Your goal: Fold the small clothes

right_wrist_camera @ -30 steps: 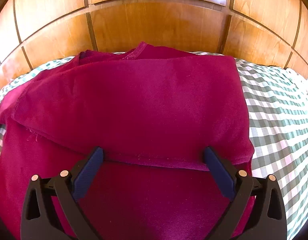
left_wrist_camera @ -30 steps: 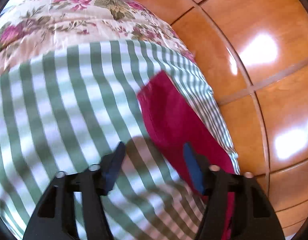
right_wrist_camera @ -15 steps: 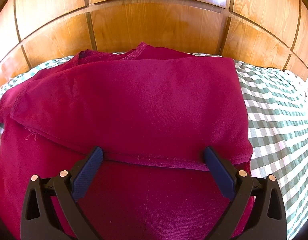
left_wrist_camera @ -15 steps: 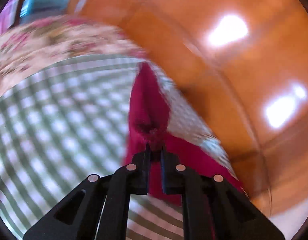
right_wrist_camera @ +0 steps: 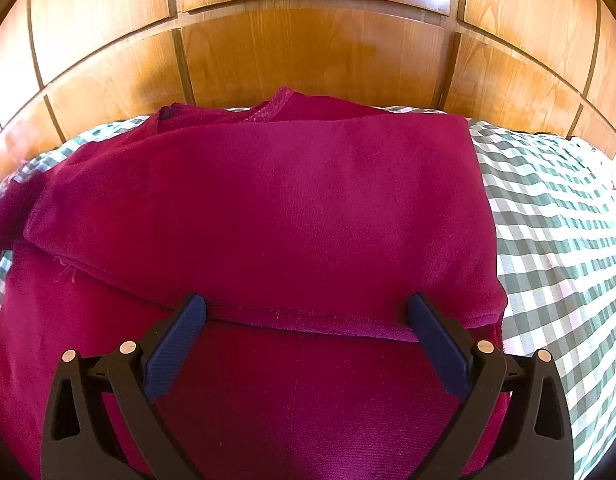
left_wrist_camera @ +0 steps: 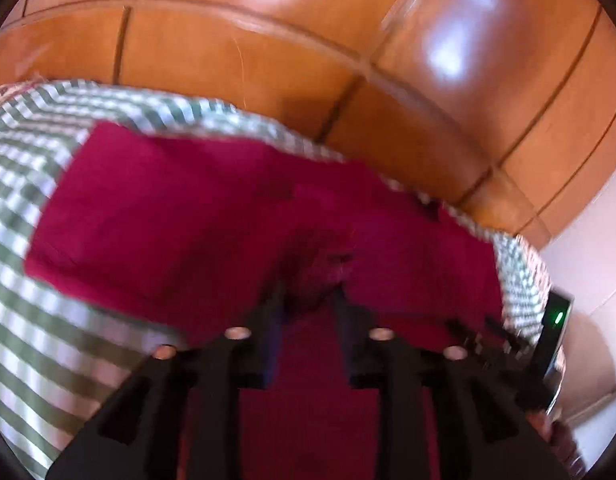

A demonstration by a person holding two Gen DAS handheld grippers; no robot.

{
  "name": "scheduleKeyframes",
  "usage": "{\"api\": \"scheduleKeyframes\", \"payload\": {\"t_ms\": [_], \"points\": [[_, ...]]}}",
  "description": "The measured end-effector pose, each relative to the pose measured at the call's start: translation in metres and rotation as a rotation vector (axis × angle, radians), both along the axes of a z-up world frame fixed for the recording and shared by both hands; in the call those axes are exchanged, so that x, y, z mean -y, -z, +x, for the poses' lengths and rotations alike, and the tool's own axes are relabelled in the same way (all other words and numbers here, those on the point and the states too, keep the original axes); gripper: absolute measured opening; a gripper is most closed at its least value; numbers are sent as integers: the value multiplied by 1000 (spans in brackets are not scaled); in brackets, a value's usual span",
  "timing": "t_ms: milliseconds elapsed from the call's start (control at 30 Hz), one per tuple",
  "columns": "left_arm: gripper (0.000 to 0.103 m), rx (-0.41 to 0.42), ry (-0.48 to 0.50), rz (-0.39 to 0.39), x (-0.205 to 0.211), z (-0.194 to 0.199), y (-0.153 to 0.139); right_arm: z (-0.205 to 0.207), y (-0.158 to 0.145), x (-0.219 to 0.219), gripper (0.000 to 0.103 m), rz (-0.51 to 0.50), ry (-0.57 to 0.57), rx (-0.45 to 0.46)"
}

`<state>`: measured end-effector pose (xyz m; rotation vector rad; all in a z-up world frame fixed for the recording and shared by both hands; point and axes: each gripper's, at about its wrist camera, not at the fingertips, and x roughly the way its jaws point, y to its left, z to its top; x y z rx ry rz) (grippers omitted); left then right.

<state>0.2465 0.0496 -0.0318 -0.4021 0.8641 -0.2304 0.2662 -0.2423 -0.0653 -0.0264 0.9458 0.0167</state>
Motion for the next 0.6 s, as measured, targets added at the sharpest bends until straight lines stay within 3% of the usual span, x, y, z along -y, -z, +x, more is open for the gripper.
{"api": "scheduleKeyframes", "payload": {"t_ms": [33,100,167,267,333,400,500,600], "points": [[40,-4,-4,0,1,-6,3,0,-1,0,100,2,0,0],[42,-9,-3,2,3,-23,6,0,-5,1,99,7,3,2],[42,-9,-5,29,3,-46,8,-3,-16,-1,90,38,8,29],[42,-13,-12,44,-3,-65,15,-8,-30,-14,75,249,-48,20],[41,-19,-15,51,-6,-77,20,-6,-31,-41,59,376,-145,-31],[41,-21,-12,49,-10,-86,25,-4,-29,-75,48,422,-241,-76],[41,-23,-4,77,-9,-94,32,5,-15,-131,47,497,-356,-178],[42,-16,-3,82,-6,-95,41,19,-3,-163,47,490,-363,-217]]}}
